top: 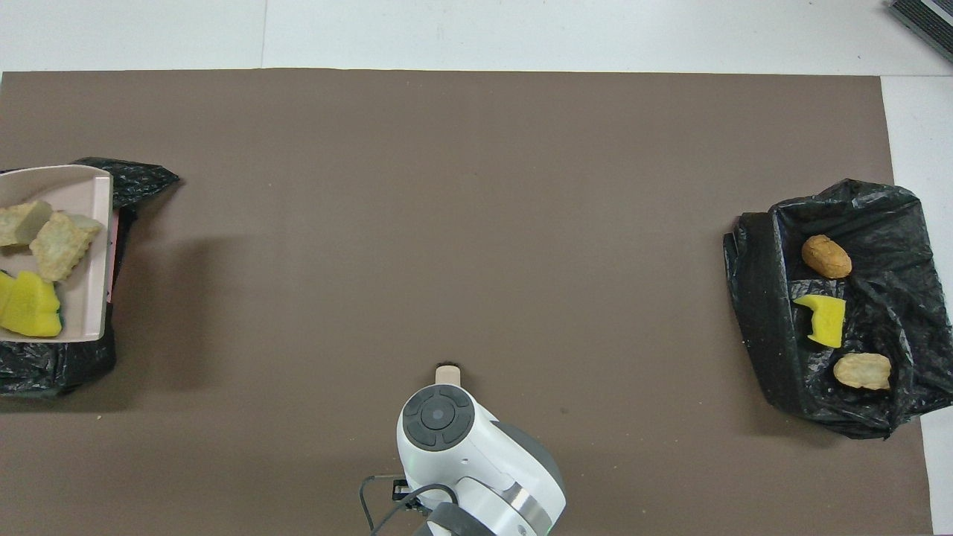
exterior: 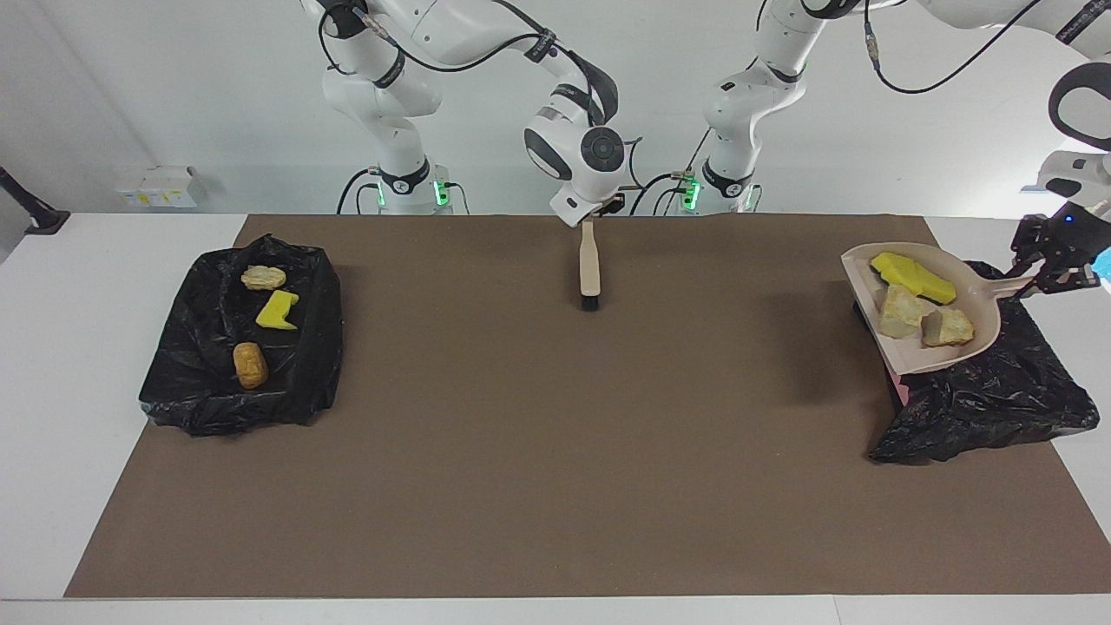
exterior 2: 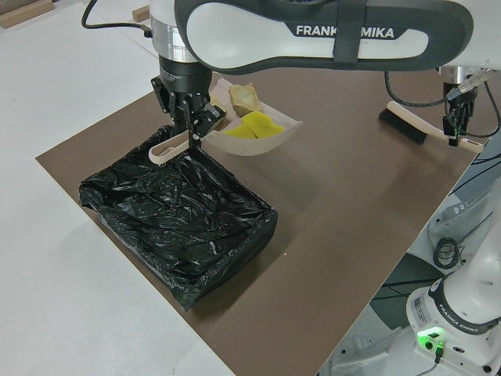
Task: Sweep and dump trash in bin
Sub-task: 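Carry the dustpan to the left trash bag while the right gripper withdraws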
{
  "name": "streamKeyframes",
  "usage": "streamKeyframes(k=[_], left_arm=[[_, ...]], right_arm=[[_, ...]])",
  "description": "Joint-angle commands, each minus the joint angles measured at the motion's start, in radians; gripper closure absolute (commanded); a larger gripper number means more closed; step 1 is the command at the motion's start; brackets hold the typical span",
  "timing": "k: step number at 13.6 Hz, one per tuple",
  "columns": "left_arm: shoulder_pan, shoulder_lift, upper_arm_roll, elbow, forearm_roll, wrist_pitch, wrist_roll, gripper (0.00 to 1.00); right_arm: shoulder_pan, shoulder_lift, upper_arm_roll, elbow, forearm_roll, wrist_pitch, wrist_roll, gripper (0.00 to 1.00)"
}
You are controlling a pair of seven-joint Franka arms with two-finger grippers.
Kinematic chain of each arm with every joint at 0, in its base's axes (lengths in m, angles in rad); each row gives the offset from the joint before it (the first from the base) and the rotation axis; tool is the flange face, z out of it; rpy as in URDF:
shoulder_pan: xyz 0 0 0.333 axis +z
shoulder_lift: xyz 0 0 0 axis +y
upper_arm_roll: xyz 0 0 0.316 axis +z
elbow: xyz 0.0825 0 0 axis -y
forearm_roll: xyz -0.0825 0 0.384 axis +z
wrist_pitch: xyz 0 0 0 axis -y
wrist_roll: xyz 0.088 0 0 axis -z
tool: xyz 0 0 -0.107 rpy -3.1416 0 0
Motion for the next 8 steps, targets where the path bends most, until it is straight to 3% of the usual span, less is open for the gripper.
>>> streamKeyframes(k=[1, 5, 8], left_arm=[[0.046, 0.035, -0.01, 0.035, 0.086, 0.07, 0.026, 1.0], [0.042, 0.043, -0.01, 0.032, 0.292, 0.183, 0.031, 1.0], [0.042, 0.012, -0.007, -0.043, 0.406, 0.272, 0.016, 1.0]], right_arm=[[-0.04, -0.001, -0.002, 0.036, 0.022, 0.007, -0.011, 0.28], [-0.178, -0.047, -0.002, 0.103, -0.01, -0.022, -0.003, 0.01], [-0.29, -0.096, 0.0, 0.147, -0.1, -0.059, -0.02, 0.0]])
